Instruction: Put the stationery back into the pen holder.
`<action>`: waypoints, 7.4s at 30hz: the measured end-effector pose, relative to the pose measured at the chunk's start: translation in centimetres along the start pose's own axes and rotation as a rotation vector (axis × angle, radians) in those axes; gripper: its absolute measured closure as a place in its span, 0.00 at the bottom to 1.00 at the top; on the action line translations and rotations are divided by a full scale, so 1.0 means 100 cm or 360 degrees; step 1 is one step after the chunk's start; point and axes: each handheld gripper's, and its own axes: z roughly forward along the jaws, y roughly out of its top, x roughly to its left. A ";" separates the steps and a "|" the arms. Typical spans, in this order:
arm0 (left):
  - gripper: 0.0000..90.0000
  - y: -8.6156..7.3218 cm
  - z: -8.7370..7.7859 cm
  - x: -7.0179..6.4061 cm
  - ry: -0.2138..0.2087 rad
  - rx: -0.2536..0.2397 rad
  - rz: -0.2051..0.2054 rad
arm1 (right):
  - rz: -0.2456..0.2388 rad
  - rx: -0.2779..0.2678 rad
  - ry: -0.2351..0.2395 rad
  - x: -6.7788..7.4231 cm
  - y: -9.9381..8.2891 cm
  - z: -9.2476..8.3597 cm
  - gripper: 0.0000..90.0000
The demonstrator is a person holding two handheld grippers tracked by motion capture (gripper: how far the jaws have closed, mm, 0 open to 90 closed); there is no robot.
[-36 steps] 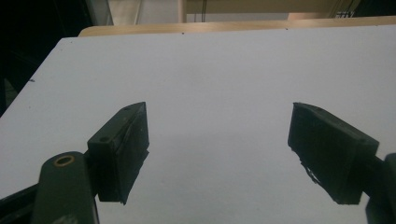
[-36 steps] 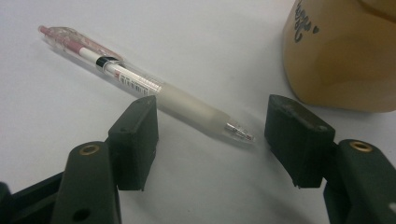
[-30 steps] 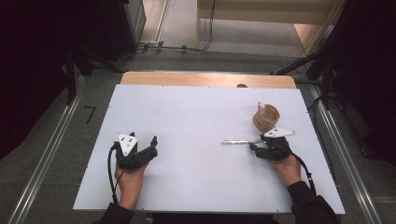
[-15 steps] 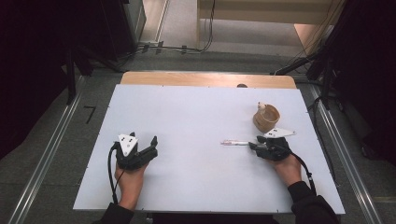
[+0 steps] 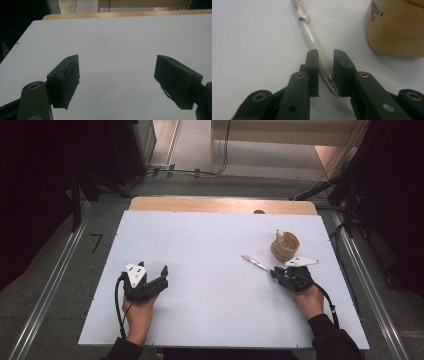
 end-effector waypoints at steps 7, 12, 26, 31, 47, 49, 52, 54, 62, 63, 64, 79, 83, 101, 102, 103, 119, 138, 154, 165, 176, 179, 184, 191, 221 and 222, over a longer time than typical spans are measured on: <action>0.23 0.000 -0.001 0.000 0.0001 -0.0005 -0.0002 | 0.0012 0.0008 0.0003 -0.001 0.000 -0.001 0.86; 0.23 0.000 -0.001 0.001 0.0000 -0.0006 -0.0008 | 0.0021 0.0006 0.0006 -0.001 0.000 -0.001 0.87; 0.23 0.000 -0.001 0.001 -0.0005 -0.0005 -0.0014 | 0.0043 0.0011 0.0011 -0.001 0.000 -0.002 0.87; 0.23 0.001 -0.001 0.001 -0.0006 -0.0007 -0.0017 | 0.0043 0.0017 0.0015 -0.001 0.000 -0.003 0.87; 0.23 0.001 -0.001 0.002 -0.0010 -0.0010 -0.0020 | 0.0044 -0.0028 0.0031 0.002 0.006 -0.014 0.87; 0.23 0.001 -0.001 0.002 -0.0010 -0.0010 -0.0021 | 0.0044 -0.0038 0.0038 0.002 0.007 -0.017 0.87; 0.23 0.001 -0.001 0.002 -0.0009 -0.0012 -0.0023 | 0.0049 -0.0053 0.0041 0.002 0.008 -0.021 0.87; 0.23 0.001 -0.001 0.002 -0.0008 -0.0009 -0.0022 | 0.0055 -0.0061 0.0042 0.002 0.009 -0.024 0.87; 0.24 0.001 -0.001 0.003 -0.0011 -0.0007 -0.0024 | 0.0047 -0.0100 0.0057 0.003 0.013 -0.038 0.87; 0.24 0.001 -0.001 0.003 -0.0010 -0.0006 -0.0023 | 0.0049 -0.0111 0.0057 0.003 0.014 -0.041 0.87; 0.24 0.001 -0.001 0.003 -0.0010 -0.0009 -0.0024 | 0.0050 -0.0118 0.0057 0.003 0.014 -0.043 0.87; 0.24 0.002 -0.001 0.003 -0.0011 -0.0016 -0.0033 | 0.0099 -0.0217 0.0029 -0.010 0.018 -0.075 0.87; 0.24 0.002 -0.001 0.003 -0.0012 -0.0019 -0.0035 | 0.0126 -0.0242 0.0013 -0.015 0.019 -0.083 0.87; 0.24 0.002 -0.001 0.003 -0.0010 -0.0015 -0.0033 | 0.0215 -0.0311 -0.0104 -0.039 0.015 -0.108 0.87; 0.24 0.002 -0.001 0.003 -0.0010 -0.0015 -0.0033 | 0.0214 -0.0315 -0.0105 -0.040 0.014 -0.108 0.87; 0.24 0.002 -0.001 0.003 -0.0010 -0.0018 -0.0035 | 0.0223 -0.0310 -0.0108 -0.040 0.014 -0.108 0.87; 0.24 0.002 -0.001 0.003 -0.0014 -0.0018 -0.0035 | 0.0261 -0.0242 -0.0159 -0.048 0.010 -0.105 0.87; 0.24 0.002 -0.001 0.003 -0.0012 -0.0011 -0.0035 | 0.0276 -0.0203 -0.0178 -0.050 0.009 -0.103 0.87; 0.24 0.002 -0.001 0.003 -0.0013 -0.0006 -0.0033 | 0.0272 -0.0220 -0.0196 -0.050 0.011 -0.104 0.87; 0.24 0.002 -0.001 0.003 -0.0012 -0.0006 -0.0031 | 0.0252 -0.0229 -0.0219 -0.050 0.015 -0.105 0.87; 0.24 0.002 -0.001 0.003 -0.0014 -0.0006 -0.0029 | 0.0259 -0.0260 -0.0217 -0.050 0.020 -0.105 0.87; 0.24 0.001 -0.001 0.003 -0.0015 -0.0006 -0.0030 | 0.0261 -0.0272 -0.0219 -0.050 0.022 -0.105 0.87; 0.24 0.001 -0.001 0.003 -0.0016 -0.0006 -0.0028 | 0.0258 -0.0264 -0.0221 -0.050 0.022 -0.105 0.87; 0.24 0.001 -0.001 0.003 -0.0016 -0.0007 -0.0027 | 0.0254 -0.0258 -0.0226 -0.049 0.023 -0.104 0.87; 0.24 0.001 0.000 0.002 -0.0014 -0.0010 -0.0026 | 0.0260 -0.0288 -0.0235 -0.050 0.029 -0.100 0.87; 0.24 0.001 0.000 0.002 -0.0013 -0.0008 -0.0026 | 0.0260 -0.0292 -0.0235 -0.051 0.029 -0.100 0.87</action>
